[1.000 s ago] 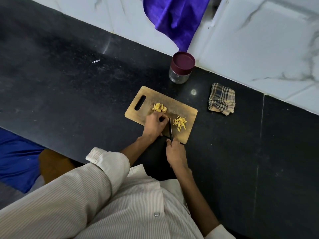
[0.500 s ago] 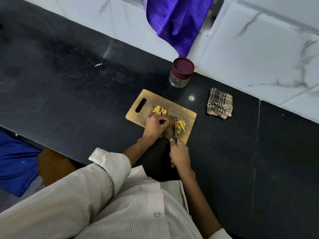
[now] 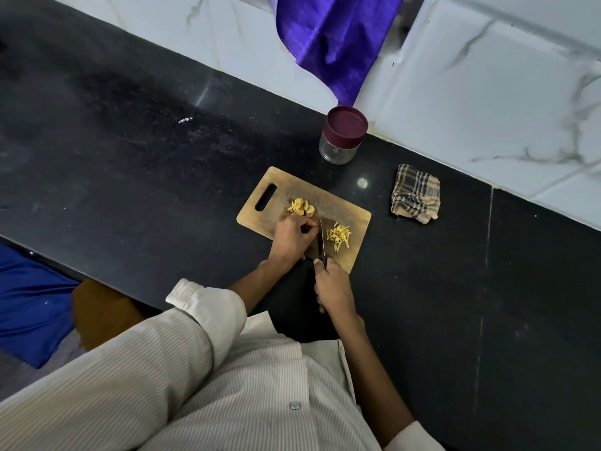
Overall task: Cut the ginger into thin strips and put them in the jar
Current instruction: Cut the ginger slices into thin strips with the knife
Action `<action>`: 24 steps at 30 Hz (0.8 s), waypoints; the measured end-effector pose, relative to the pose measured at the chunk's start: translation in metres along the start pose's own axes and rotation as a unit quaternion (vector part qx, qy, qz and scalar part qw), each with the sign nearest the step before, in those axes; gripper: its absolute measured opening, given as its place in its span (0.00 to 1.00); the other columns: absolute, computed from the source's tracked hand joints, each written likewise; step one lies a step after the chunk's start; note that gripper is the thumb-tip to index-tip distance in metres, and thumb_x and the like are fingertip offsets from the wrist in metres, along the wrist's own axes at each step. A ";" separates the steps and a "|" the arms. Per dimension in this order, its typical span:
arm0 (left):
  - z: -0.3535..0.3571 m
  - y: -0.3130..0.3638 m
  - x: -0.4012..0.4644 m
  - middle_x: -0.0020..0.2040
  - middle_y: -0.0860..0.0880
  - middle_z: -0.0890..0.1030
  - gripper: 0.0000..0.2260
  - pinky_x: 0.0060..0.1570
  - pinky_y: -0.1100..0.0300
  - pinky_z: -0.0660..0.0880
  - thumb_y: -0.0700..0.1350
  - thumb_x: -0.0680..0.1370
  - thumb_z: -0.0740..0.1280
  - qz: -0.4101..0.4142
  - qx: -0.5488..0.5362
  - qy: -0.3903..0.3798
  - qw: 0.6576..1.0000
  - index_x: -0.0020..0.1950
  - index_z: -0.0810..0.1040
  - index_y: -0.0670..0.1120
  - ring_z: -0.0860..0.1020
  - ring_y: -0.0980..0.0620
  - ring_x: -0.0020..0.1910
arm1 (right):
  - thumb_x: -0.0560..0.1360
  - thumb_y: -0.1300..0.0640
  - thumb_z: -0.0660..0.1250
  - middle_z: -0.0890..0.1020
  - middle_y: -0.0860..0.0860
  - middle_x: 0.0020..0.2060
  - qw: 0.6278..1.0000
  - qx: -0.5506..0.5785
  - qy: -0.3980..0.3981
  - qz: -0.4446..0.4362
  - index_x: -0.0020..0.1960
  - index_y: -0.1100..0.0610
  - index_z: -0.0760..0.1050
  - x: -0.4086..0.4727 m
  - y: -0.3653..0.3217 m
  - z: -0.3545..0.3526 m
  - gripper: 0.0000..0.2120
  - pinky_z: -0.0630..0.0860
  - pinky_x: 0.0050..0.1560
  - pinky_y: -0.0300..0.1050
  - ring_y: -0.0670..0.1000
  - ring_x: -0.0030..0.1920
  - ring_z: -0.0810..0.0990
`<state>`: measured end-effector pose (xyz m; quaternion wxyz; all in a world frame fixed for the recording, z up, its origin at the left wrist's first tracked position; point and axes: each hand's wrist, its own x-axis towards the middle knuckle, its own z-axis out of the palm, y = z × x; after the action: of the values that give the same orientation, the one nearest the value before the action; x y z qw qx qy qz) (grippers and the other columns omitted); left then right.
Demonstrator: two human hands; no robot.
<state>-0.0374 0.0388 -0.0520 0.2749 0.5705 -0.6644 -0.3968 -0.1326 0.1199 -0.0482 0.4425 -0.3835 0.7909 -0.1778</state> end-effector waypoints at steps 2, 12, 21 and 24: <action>0.001 -0.001 0.001 0.51 0.47 0.80 0.06 0.24 0.60 0.77 0.41 0.78 0.68 0.000 0.006 0.000 1.000 0.53 0.81 0.41 0.80 0.52 0.29 | 0.84 0.48 0.55 0.76 0.56 0.46 1.000 -0.001 -0.002 0.001 0.59 0.55 0.71 0.000 -0.001 0.000 0.13 0.67 0.18 0.37 0.55 0.39 0.76; 0.003 -0.007 0.004 0.52 0.46 0.79 0.06 0.22 0.64 0.75 0.40 0.78 0.67 0.008 0.001 -0.008 1.000 0.53 0.80 0.41 0.79 0.54 0.29 | 0.84 0.49 0.55 0.75 0.56 0.46 1.000 -0.001 -0.010 0.006 0.57 0.55 0.71 0.003 -0.002 0.004 0.11 0.69 0.24 0.42 0.54 0.40 0.76; 0.004 -0.011 0.007 0.51 0.48 0.78 0.05 0.26 0.72 0.72 0.40 0.77 0.68 0.028 0.006 -0.006 1.000 0.52 0.81 0.42 0.77 0.58 0.34 | 0.84 0.52 0.55 0.79 0.57 0.49 0.998 -0.056 0.023 0.001 0.56 0.58 0.71 0.004 -0.014 0.008 0.11 0.81 0.47 0.61 0.60 0.47 0.82; 0.004 -0.011 0.006 0.50 0.48 0.78 0.05 0.26 0.72 0.73 0.40 0.77 0.68 0.021 -0.001 -0.006 1.000 0.51 0.81 0.42 0.78 0.58 0.34 | 0.84 0.53 0.55 0.78 0.58 0.51 0.998 -0.054 0.017 0.001 0.56 0.60 0.71 0.002 -0.015 0.009 0.11 0.81 0.47 0.63 0.61 0.48 0.82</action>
<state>-0.0355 0.0331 -0.0640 0.2801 0.5534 -0.6775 -0.3953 -0.1192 0.1095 -0.0453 0.4077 -0.4032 0.8071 -0.1407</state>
